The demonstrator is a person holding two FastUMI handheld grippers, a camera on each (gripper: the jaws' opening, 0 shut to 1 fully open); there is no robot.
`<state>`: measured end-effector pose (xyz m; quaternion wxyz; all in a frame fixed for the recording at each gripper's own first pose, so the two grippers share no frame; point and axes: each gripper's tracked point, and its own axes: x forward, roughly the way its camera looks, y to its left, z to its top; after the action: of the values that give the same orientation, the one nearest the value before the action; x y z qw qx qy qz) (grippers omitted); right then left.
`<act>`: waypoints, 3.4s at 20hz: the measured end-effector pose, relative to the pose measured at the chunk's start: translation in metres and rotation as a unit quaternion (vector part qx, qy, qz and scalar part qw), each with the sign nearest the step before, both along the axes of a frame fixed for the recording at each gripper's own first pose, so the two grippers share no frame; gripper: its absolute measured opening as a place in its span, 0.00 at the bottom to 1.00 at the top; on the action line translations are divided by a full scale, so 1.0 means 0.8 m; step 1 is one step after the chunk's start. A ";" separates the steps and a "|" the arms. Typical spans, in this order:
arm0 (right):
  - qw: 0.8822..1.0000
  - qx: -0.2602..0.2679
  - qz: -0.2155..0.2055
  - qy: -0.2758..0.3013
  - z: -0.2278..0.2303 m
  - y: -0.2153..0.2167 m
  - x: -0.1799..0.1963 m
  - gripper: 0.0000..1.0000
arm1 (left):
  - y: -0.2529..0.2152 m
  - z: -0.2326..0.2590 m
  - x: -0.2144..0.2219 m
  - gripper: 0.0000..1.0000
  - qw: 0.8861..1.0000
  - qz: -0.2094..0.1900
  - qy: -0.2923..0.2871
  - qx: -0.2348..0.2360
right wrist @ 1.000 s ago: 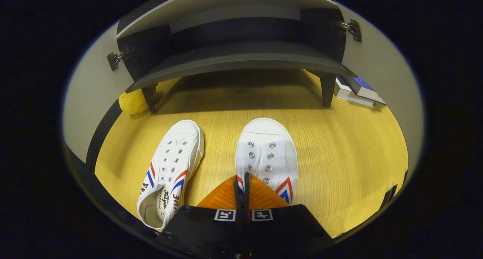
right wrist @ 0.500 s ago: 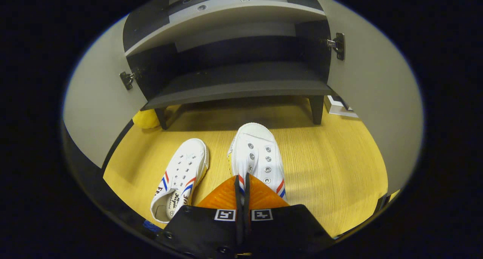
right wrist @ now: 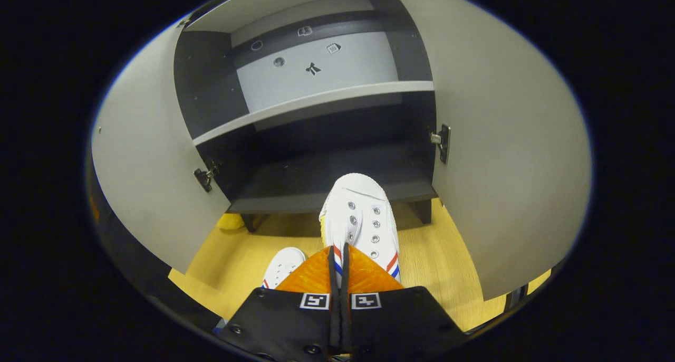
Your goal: Grab one shoe with the right hand and put it into the shoe cabinet, grab the other shoe with the left hand and put it into the shoe cabinet; then close the right door with the right hand and the left door with the left hand.
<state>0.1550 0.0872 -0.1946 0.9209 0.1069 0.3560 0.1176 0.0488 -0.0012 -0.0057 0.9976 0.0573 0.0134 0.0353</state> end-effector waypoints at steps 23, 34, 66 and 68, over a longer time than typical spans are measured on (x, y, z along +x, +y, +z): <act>0.983 0.054 -0.008 -0.177 0.241 0.023 0.215 0.00 | -0.010 -0.007 0.043 0.94 1.000 -0.002 -0.001 -0.018; 0.985 0.005 -0.040 -0.166 0.236 0.024 0.344 0.01 | 0.004 -0.024 0.045 0.95 0.999 0.018 0.015 -0.029; 0.951 -0.115 -0.013 -0.285 0.216 -0.052 0.059 0.99 | -0.077 -0.301 0.095 0.94 0.953 -0.104 0.258 -0.118; 0.953 -0.117 -0.018 -0.277 0.205 -0.056 0.043 1.00 | -0.081 -0.327 0.092 0.95 0.948 -0.108 0.279 -0.110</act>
<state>0.1897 0.0422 -0.0306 0.9914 -0.0318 0.0959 0.0838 0.1227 -0.0661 -0.2675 0.9521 -0.0445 0.2884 -0.0914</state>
